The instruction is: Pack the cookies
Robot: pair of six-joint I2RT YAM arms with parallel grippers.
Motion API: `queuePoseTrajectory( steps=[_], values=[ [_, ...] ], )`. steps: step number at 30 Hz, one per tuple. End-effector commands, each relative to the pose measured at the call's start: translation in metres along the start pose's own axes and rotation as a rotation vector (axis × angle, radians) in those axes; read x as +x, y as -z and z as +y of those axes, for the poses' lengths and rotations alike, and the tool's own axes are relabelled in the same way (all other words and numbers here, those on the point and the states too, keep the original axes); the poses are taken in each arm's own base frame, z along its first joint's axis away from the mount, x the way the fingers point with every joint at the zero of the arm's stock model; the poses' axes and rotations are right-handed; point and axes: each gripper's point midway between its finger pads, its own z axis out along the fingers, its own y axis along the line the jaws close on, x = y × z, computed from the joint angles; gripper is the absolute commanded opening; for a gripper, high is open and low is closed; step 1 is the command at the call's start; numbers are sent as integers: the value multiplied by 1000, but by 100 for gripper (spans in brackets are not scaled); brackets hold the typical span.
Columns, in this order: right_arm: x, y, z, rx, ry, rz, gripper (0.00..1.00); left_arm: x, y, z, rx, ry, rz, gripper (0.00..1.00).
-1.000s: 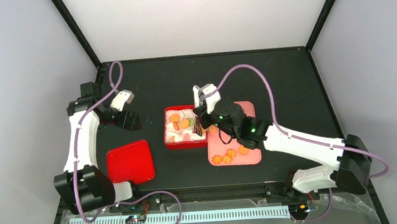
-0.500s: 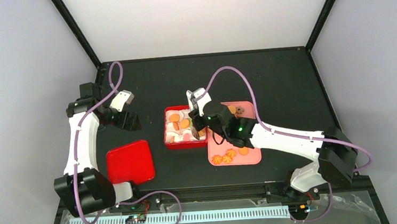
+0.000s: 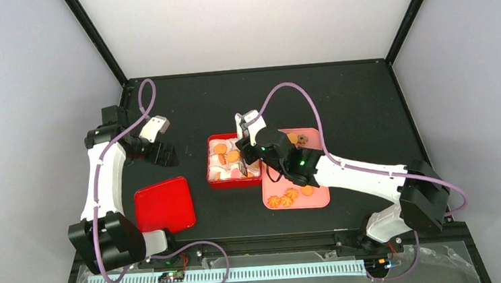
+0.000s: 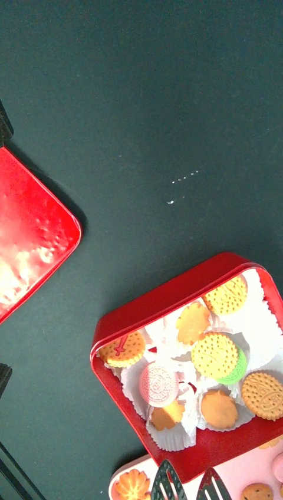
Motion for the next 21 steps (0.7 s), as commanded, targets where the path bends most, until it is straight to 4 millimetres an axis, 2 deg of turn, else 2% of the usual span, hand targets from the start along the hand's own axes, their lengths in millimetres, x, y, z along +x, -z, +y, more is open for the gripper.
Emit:
queuePoseTrajectory(
  steps=[1,5,10,13,16,21],
  values=[
    [-31,8,1,-4,-36,-90,39,-2,7,1,-20,-20,-12,99],
    [-42,20,-18,40,-62,-109,37,4,6,4,-40,-40,17,99],
    [-38,39,-82,162,-176,-39,32,21,0,21,-109,-105,99,99],
    [-17,53,-121,265,-238,41,27,30,-2,31,-143,-123,133,99],
    [22,63,-152,356,-317,160,17,39,-6,40,-172,-140,162,99],
    [81,75,-184,426,-466,306,18,69,-24,61,-199,-231,289,99]
  ],
)
